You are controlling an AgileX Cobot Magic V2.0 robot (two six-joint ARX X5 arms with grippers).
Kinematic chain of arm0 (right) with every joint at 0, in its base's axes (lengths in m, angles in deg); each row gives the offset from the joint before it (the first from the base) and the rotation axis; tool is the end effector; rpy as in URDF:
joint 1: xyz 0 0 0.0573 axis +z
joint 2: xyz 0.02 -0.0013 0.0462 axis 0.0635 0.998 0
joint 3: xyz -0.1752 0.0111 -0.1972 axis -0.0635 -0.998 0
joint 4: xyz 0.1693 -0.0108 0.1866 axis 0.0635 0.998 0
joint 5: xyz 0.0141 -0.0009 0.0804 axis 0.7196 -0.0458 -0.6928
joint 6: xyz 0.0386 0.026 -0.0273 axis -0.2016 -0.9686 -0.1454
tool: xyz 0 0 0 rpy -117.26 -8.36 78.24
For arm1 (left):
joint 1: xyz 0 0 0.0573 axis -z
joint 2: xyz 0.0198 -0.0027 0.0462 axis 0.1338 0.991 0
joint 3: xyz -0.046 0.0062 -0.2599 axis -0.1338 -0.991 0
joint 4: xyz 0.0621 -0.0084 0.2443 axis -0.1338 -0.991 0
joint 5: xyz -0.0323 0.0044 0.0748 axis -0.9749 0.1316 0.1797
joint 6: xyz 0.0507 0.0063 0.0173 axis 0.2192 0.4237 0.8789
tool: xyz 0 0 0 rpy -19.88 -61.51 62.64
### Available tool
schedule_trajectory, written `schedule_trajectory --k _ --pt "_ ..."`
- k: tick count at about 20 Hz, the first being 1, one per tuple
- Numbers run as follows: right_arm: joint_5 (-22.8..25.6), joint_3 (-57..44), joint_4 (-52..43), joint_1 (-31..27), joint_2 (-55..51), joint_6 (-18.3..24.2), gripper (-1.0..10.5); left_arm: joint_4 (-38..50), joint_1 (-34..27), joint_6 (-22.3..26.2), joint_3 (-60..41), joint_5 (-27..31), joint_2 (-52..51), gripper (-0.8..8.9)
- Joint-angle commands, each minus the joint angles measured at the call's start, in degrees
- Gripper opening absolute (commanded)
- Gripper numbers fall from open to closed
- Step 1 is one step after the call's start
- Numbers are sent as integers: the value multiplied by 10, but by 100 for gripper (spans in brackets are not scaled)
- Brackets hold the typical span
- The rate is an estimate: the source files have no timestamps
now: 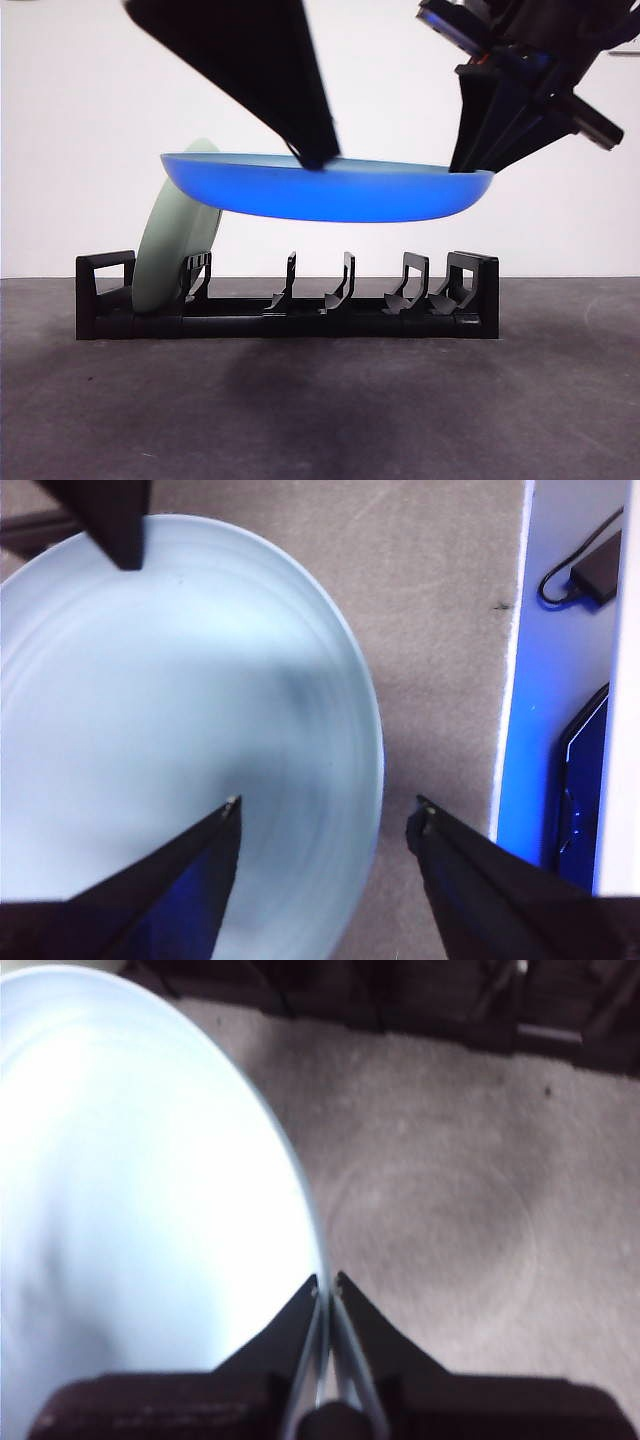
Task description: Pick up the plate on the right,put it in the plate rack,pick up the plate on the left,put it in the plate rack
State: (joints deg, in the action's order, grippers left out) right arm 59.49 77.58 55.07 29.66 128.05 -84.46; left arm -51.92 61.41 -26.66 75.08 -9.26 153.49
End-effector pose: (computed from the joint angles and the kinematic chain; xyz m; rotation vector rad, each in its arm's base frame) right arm 0.2416 0.1282 0.2693 0.1254 1.1325 0.5891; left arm 0.1001 -0.2378 0.2707 0.9607 0.5110 -0.9737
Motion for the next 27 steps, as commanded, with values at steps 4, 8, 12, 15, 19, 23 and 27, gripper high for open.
schedule_trajectory --k 4,8,12,15,19,23,27 --pt "-3 0 11 -1 -23 8 -12 21 7 26 1 2 41 281" --pt "-3 0 22 -1 -27 8 -11 30 7 28 1 2 51 7" --pt "-5 0 23 -1 -29 9 -11 28 7 27 1 2 51 -9" --pt "-5 0 23 -1 -35 10 1 29 7 26 1 2 51 -9" --pt "0 0 20 -7 -62 13 222 37 13 -2 1 -10 51 -9" --pt "82 0 -10 -29 -113 12 221 98 13 -70 1 -59 51 -9" --pt "191 0 -59 -48 -172 10 221 218 -13 -160 1 -60 51 -9"
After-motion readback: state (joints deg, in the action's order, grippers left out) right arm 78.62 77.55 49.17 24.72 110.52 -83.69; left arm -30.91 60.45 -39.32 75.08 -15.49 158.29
